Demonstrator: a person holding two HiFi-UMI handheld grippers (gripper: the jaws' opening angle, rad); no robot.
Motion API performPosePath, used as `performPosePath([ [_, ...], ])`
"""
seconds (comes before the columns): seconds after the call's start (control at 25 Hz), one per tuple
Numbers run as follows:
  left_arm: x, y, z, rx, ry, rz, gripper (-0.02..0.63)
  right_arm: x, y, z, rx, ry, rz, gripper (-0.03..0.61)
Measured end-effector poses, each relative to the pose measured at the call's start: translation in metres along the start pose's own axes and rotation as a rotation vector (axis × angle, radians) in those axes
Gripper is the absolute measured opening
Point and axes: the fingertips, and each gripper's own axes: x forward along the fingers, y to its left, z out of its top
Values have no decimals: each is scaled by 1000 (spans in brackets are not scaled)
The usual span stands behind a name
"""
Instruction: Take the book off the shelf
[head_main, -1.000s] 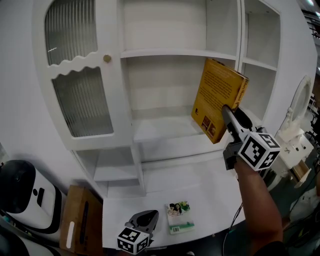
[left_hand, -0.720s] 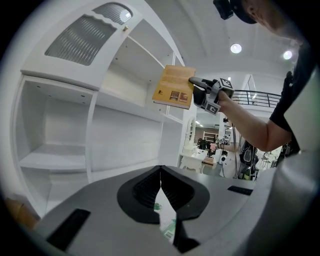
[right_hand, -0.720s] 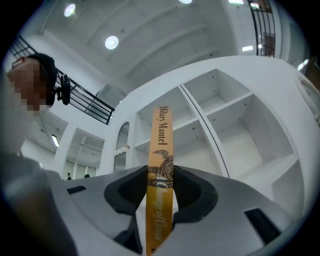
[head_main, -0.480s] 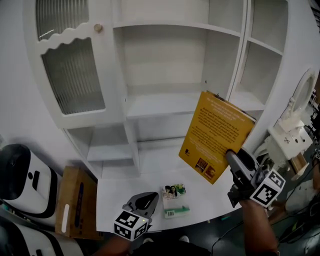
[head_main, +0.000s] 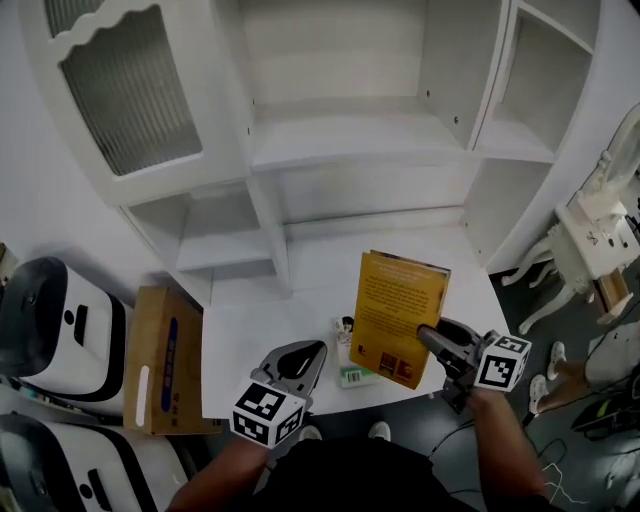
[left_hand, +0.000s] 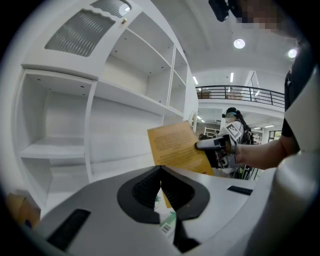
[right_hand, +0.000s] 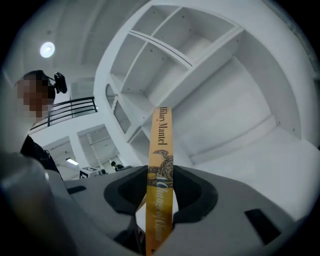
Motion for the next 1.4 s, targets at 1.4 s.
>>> performPosePath([
  [1.4, -3, -8, -32, -102, 51, 109, 11, 82, -205, -205, 317, 630, -300, 173],
])
